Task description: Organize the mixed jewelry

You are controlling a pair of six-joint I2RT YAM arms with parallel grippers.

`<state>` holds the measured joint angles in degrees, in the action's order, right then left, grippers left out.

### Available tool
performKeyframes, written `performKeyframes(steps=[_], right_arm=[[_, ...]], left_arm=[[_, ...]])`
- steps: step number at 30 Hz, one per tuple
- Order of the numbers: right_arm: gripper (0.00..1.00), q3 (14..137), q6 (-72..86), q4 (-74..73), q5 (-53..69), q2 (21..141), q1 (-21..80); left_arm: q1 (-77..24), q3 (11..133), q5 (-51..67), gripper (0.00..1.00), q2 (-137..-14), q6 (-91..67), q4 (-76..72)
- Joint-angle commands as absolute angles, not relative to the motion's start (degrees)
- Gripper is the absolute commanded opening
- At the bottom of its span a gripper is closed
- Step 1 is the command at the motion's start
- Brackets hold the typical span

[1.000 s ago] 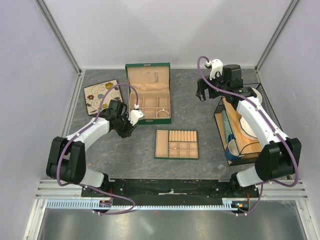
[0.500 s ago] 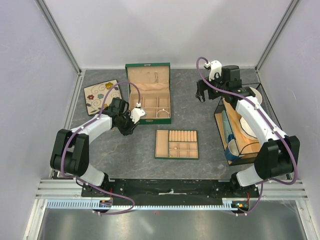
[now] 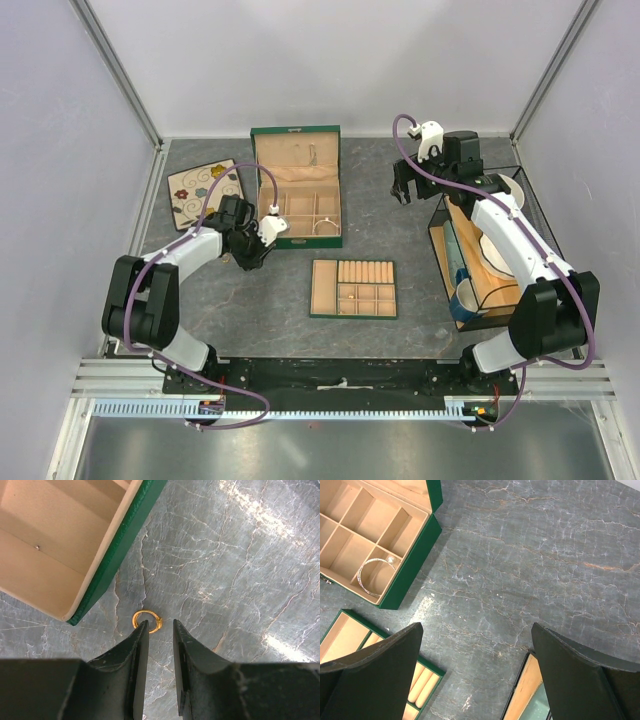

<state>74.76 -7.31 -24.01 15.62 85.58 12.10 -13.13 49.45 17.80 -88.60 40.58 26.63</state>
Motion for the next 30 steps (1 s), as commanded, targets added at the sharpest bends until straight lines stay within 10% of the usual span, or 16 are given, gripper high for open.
performKeyframes(steps=[1,30], right_arm=[[0.98,74.7,-7.5,-22.1,16.0,85.5,11.8],[0.98,74.7,-7.5,-22.1,15.6,85.4,11.8]], left_arm=[[-12.7,51.0,17.9,0.33,-89.8,43.2,24.8],[-12.0,51.6,19.6,0.30,-92.5,44.3,25.6]])
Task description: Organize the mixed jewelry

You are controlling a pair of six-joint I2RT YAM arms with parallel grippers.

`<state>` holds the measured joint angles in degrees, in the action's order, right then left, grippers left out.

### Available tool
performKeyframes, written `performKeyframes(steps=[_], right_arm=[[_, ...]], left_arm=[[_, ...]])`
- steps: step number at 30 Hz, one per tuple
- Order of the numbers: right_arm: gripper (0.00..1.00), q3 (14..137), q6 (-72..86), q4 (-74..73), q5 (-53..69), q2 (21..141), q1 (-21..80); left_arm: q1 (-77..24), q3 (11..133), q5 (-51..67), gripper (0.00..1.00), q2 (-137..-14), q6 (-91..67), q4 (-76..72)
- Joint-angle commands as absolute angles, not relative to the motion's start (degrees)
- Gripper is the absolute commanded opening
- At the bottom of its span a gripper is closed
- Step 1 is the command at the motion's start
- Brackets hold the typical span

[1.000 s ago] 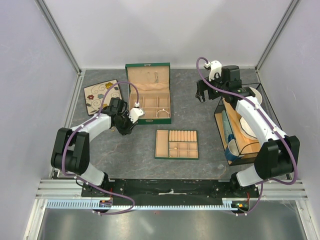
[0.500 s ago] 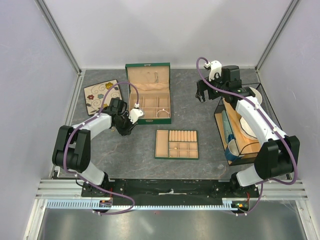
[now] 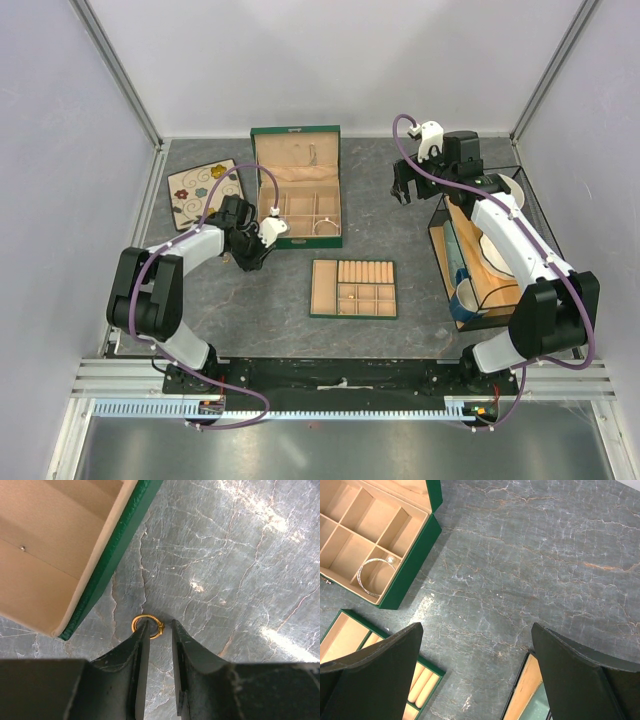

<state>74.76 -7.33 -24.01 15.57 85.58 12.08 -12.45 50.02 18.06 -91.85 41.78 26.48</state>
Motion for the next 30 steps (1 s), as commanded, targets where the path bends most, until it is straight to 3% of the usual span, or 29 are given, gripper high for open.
performKeyframes(steps=[1,4,8,13,19,23,30], right_arm=[[0.98,74.6,-7.5,-22.1,15.5,85.4,11.8],[0.98,74.7,-7.5,-22.1,15.6,85.4,11.8],[0.98,74.7,-7.5,-22.1,15.7,85.4,11.8],[0.98,74.8,-7.3,-22.1,15.9,85.4,11.8],[0.98,74.8,-7.0,-22.1,19.0,84.9,11.8],[0.98,74.5,-6.4,-21.7,26.4,83.9,11.8],[0.98,73.8,-8.1,-20.0,40.9,82.3,12.7]], left_arm=[[-12.1,51.6,19.8,0.30,-92.5,44.2,25.7],[-12.0,51.2,20.4,0.24,-92.1,44.1,26.2],[-12.1,49.6,21.4,0.09,-90.9,43.9,26.4],[-12.0,48.7,22.0,0.02,-89.7,43.2,26.4],[-12.0,52.6,32.8,0.02,-85.9,44.2,37.4],[-12.1,58.8,48.4,0.02,-81.9,45.3,47.8],[-12.7,68.4,64.2,0.02,-80.6,42.7,55.9]])
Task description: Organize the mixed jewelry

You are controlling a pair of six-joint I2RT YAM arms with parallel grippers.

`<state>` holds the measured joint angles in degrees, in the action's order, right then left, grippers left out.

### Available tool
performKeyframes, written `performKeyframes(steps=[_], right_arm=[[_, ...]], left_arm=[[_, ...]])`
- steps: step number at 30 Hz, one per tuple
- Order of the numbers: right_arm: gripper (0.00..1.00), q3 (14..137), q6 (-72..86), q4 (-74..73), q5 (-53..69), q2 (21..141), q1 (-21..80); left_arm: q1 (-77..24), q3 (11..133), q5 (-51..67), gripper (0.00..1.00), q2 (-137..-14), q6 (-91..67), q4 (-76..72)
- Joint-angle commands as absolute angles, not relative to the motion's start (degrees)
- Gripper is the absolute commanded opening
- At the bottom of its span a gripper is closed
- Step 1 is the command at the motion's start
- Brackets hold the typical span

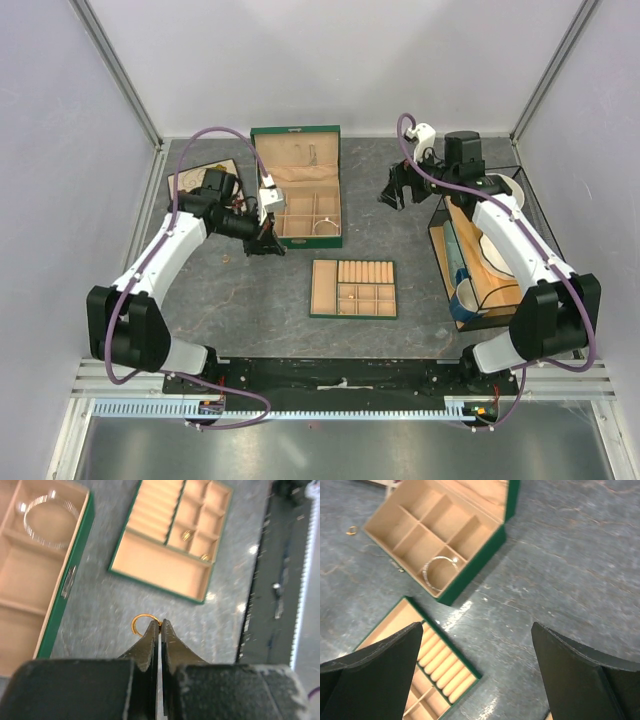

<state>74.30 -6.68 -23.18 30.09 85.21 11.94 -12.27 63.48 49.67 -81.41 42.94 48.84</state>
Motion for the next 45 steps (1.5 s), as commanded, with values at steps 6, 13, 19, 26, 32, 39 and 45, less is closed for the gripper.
performKeyframes(steps=[6,13,19,26,32,39,45], right_arm=[[0.95,74.2,-15.4,-21.2,44.0,78.8,17.7],[0.84,74.4,-21.0,-20.8,54.9,77.2,21.3],[0.73,73.5,-23.9,-20.5,55.5,77.3,26.4],[0.68,74.3,-27.8,-21.2,51.2,79.1,31.6],[0.63,76.0,-29.8,-21.9,50.0,81.6,34.8],[0.58,79.4,-34.2,-24.0,45.2,85.2,38.8],[0.54,81.7,-34.7,-24.5,45.1,87.3,40.5]], left_arm=[[-13.2,77.6,75.9,0.01,-84.9,42.8,64.9],[-13.8,89.7,90.1,0.02,-95.5,58.5,88.2],[-14.8,90.4,92.8,0.02,-95.7,57.2,88.1],[-14.8,89.0,94.0,0.02,-95.0,55.5,88.1],[-14.9,87.7,94.7,0.02,-93.5,52.6,86.7],[-15.6,83.9,94.3,0.02,-89.9,44.0,76.6],[-15.8,80.1,93.8,0.02,-86.7,35.2,68.4]])
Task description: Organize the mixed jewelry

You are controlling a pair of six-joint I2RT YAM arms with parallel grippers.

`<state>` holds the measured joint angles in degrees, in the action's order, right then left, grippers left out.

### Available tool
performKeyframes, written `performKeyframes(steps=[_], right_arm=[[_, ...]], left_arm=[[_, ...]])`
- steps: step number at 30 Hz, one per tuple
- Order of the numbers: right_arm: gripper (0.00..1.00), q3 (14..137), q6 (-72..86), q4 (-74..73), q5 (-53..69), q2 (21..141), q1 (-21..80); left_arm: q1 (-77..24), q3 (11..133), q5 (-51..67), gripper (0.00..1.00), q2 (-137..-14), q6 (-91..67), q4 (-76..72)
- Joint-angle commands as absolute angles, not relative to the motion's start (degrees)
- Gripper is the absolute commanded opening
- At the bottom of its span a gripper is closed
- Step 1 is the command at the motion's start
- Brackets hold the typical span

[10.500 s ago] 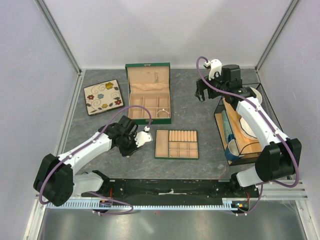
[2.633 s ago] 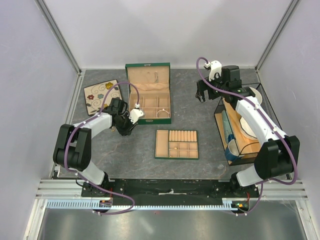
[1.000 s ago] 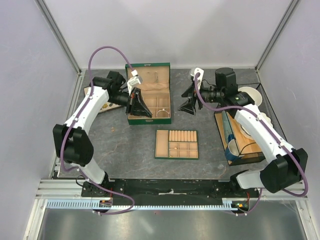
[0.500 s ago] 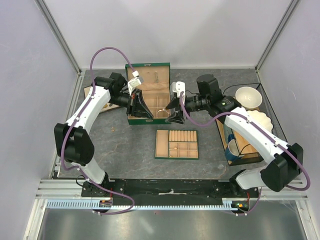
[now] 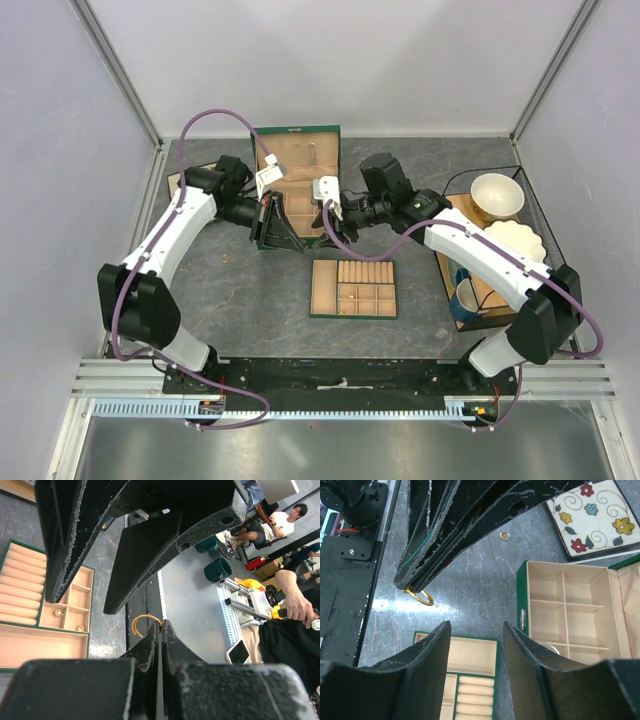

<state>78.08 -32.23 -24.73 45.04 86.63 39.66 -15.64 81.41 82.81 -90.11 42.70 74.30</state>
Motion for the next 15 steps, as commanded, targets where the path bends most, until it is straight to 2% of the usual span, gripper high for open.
performKeyframes(steps=[1,15], right_arm=[[0.52,81.9,-34.7,-24.4,45.3,87.7,40.7],[0.47,82.7,-35.5,-27.9,46.8,86.4,44.2]], left_arm=[[-15.9,79.5,93.9,0.02,-86.3,34.0,67.1],[-15.9,78.6,92.6,0.02,-85.9,33.3,65.2]])
